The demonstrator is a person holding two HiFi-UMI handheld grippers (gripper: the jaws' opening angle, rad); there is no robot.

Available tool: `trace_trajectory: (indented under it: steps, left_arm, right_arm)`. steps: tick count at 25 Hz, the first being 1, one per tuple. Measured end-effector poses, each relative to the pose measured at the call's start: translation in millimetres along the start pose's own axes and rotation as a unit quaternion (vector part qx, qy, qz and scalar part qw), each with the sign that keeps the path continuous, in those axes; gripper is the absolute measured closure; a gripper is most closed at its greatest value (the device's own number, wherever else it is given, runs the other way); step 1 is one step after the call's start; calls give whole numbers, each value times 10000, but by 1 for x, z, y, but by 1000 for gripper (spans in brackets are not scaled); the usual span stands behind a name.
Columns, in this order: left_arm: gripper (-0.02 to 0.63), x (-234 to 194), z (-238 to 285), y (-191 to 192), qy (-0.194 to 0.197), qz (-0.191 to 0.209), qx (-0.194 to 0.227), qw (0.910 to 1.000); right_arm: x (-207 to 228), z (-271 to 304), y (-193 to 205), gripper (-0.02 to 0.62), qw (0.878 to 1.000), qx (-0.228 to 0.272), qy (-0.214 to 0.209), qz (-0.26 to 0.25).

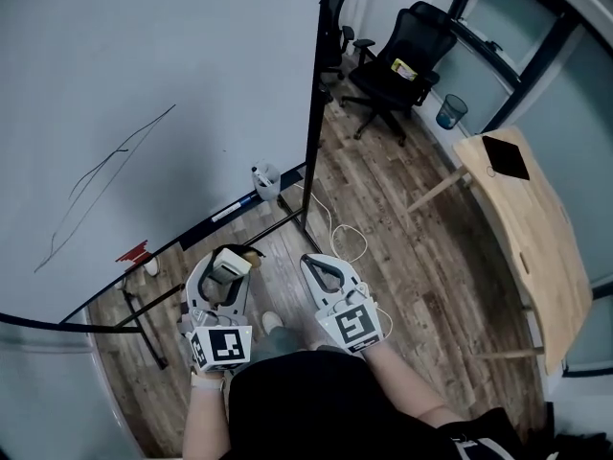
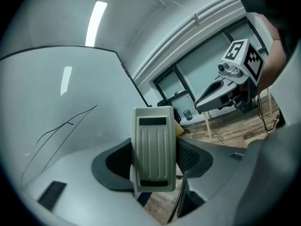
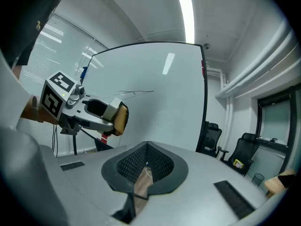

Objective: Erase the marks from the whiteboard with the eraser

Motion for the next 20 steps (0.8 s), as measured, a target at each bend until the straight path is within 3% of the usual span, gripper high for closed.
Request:
trace_trajectory:
  steps: [10, 16, 20]
  left_arm:
    - [336, -110, 66, 6, -453, 591, -89, 9972]
    - [336, -153, 84, -18, -1162, 706, -195, 9905]
    - [336, -179, 99, -43, -1740, 878, -410, 9800]
  right_arm:
    - [10, 135, -34, 569, 9997, 182, -140, -29]
    - [22, 185, -55, 569, 9975, 401, -572, -66]
    - [34, 216, -71, 569, 9929, 623, -1004, -105]
Point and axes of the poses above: the fingertips, and each gripper's own axes: z forward along the fingers, x to its right, y out of its underside, the point moved 9 cm from there along -z, backward along the fingers, and after that the axes turned 10 degrees about y, right-handed, at the moved point
